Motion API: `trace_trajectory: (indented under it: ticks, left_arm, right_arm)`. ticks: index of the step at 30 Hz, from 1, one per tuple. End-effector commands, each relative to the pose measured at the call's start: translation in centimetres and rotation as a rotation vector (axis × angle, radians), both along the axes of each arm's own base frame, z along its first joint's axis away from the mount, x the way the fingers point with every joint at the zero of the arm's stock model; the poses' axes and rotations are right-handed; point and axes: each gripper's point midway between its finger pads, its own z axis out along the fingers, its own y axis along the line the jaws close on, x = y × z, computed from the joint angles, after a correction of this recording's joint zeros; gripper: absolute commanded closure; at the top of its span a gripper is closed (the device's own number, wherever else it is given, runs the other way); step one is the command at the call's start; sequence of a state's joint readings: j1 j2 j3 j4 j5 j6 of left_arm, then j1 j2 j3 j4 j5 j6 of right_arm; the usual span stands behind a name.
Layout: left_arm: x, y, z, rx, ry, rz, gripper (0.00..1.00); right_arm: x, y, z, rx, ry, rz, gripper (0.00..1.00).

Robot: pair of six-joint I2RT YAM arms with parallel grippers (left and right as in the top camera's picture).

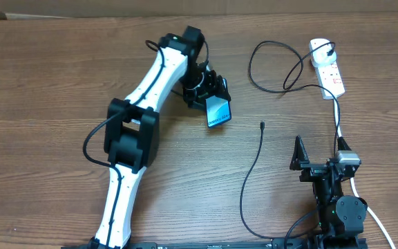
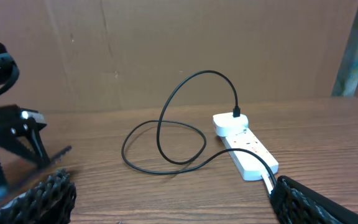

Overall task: Plug charger to phone and switch on socket
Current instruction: 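Lift the phone with the left gripper and raise it upright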

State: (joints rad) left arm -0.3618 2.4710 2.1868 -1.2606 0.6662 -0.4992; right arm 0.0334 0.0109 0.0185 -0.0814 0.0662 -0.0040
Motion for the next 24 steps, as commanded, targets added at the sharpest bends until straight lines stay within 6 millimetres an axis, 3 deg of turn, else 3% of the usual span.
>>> trace_trajectory:
  ticks: [1,12,24]
  left_arm:
    - [0.6,-1.6,4.1,-0.277,0.08,0.042,0.34]
    - [3.0,0.2,12.1,-0.751,0.263,0.16,0.32]
    - [5.1,3.4,14.3,-0.85,0.376,0.258,0.28]
  right_arm:
    - [0.0,0.0,-0.2,-0.005,-0.001,0.0,0.0]
    - [0.0,0.0,-0.2,-0.005,-0.001,0.0,0.0]
    - [0.0,0.0,-0.2,-0.005,-0.001,0.0,0.0]
